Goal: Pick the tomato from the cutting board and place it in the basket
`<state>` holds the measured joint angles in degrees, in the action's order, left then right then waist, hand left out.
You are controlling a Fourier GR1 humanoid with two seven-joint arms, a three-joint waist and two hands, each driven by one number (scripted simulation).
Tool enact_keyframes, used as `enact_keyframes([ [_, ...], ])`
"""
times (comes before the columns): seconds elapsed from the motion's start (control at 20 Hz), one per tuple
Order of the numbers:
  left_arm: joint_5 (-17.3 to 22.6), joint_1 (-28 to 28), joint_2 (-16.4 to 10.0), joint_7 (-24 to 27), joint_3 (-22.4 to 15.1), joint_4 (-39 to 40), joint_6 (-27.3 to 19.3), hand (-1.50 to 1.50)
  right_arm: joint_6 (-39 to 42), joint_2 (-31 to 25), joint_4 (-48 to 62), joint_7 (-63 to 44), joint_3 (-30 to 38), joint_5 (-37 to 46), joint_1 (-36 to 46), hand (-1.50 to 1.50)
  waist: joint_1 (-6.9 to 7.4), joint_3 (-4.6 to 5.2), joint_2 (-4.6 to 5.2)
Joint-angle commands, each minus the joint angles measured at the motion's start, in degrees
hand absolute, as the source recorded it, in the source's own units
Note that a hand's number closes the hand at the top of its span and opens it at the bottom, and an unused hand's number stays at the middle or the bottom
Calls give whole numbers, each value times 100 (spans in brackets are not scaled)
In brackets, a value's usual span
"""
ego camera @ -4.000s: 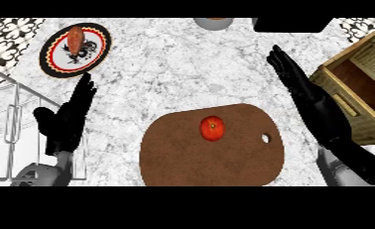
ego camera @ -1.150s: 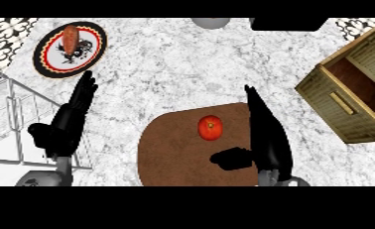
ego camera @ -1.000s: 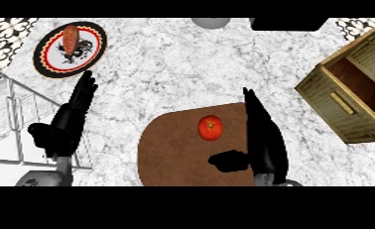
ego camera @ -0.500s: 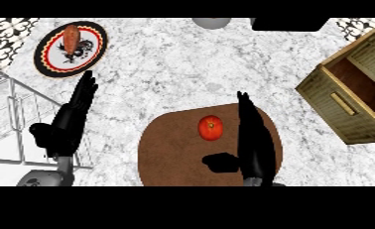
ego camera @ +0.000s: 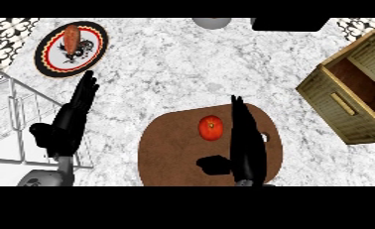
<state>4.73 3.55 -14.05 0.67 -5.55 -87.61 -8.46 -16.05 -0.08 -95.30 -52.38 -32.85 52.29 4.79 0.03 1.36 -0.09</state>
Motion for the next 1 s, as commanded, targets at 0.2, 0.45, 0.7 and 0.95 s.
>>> enact_keyframes([
  [0.2, 93, 626, -296, -992, 600, 32, -237, 0, -214, 8, 533, -115, -92, 185, -36, -150, -22, -139, 9],
  [0.45, 34, 484, -254, -798, 592, 40, -200, 0, -159, 8, 1067, 152, 285, -195, 386, -150, 15, -140, 20],
  [0.7, -91, 708, -138, -949, 602, 220, -367, 0, -468, 8, 1392, 311, 187, -221, 442, -150, -3, -142, 27],
  [0.95, -72, 570, -205, -859, 590, 108, -252, 0, -353, 8, 1538, 184, 278, -397, 716, -150, 14, -140, 18],
])
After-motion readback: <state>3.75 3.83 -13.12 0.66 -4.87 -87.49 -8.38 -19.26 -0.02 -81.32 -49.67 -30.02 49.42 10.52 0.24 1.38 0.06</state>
